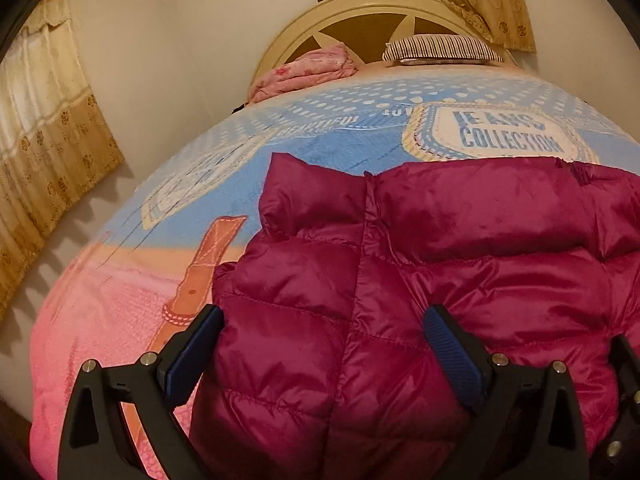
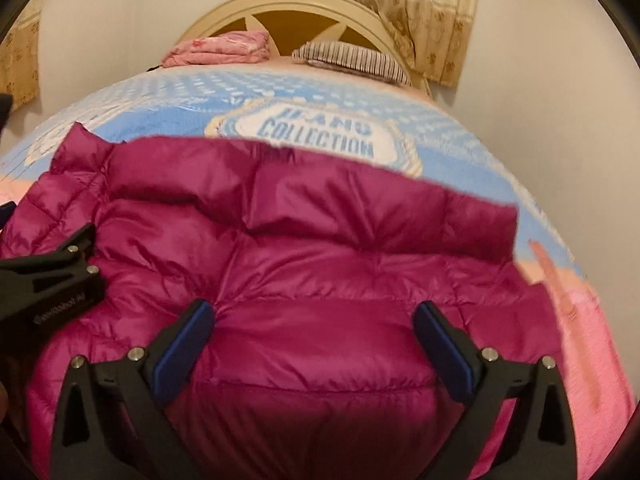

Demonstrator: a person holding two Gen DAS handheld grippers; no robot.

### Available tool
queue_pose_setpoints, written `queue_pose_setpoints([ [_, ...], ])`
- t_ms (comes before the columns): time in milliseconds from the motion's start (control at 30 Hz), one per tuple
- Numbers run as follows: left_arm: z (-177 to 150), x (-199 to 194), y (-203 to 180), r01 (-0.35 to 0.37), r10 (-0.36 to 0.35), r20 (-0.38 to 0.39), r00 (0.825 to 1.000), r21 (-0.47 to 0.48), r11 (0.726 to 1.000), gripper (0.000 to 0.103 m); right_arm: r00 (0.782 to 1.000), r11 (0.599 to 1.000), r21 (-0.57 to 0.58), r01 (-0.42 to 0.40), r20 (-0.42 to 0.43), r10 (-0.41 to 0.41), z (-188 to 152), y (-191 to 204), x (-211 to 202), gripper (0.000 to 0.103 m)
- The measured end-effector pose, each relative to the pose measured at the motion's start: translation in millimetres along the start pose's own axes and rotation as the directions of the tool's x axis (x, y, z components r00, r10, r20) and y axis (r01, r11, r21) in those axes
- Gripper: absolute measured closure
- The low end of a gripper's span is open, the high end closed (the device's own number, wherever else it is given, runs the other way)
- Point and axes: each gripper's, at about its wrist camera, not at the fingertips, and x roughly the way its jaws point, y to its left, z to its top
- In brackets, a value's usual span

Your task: Fold large clothes

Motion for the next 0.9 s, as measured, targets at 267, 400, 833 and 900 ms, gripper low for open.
queue_pose_setpoints([
  [267, -3, 5, -7, -0.015, 0.016, -0.012, 1.0, 0.016, 1.0, 0.002, 0.998, 1.0, -0.018, 0.003, -0.063, -0.004, -1, 3, 17, 0.0],
  [400, -2, 3, -6, -0.022, 0.022, -0.008, 1.0, 0.025, 0.999, 0.002, 0.998, 1.0, -0.019, 0.003, -0.067, -0.004, -1, 4, 18, 0.0],
  [833, -71, -59, 87, 0.028, -0.032, -0.042, 0.999, -0.092, 0.995, 0.002, 0.998, 0.993, -0.115, 0.017, 0.066, -0.01, -46, 10, -67, 0.0],
  [900, -80, -48, 85, 0.063, -0.072, -0.079, 0.994, -0.111, 0.992, 0.002, 0.999, 0.994, -0.105, 0.008, 0.053, -0.002, -54, 11, -57, 0.0],
])
